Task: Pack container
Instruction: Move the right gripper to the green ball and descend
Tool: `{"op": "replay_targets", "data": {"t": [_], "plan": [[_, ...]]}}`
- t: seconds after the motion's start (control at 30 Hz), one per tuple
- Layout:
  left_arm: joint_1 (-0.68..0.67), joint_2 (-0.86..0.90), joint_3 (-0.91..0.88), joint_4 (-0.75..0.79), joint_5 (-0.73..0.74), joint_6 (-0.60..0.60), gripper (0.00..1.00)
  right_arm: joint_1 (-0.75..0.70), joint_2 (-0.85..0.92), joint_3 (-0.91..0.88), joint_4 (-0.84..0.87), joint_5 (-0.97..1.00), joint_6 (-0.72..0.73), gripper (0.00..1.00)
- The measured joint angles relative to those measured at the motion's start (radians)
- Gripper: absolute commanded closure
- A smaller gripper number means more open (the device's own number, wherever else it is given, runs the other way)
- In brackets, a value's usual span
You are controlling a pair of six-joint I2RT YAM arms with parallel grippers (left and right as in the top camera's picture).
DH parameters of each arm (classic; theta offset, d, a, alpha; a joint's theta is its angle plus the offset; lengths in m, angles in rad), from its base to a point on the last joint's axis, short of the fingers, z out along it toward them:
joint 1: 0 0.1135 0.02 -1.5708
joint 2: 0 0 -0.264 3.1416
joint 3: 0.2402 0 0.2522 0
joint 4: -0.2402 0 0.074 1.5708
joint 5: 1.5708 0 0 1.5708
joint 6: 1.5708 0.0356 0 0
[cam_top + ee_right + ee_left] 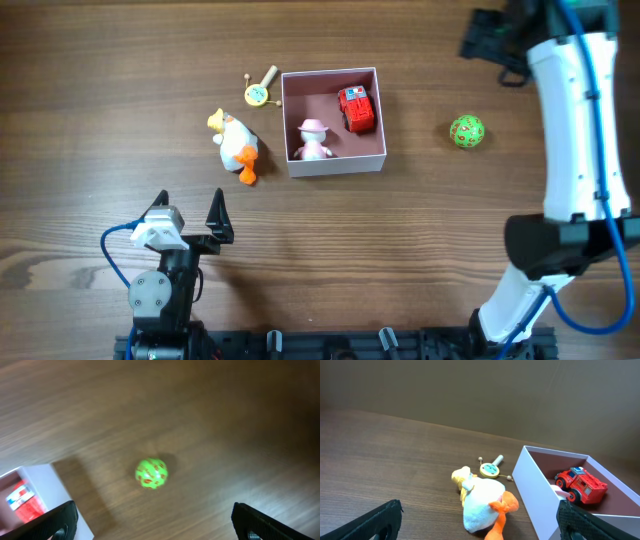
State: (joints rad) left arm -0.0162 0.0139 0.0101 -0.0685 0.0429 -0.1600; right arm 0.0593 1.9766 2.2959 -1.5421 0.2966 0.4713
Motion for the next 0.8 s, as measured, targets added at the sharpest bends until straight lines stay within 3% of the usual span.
{"op": "replay_targets", "data": {"t": [0.2,0.8], "plan": [[0.0,0.0,0.0,0.0,0.0,0.0,0.0,-0.09,0.008,-0.242,0.167,-0.14,0.034,0.0],[0.0,0.0,0.0,0.0,0.0,0.0,0.0,-0.07,0.023,-0.725,0.533,-0.219,0.002,0.0]]}}
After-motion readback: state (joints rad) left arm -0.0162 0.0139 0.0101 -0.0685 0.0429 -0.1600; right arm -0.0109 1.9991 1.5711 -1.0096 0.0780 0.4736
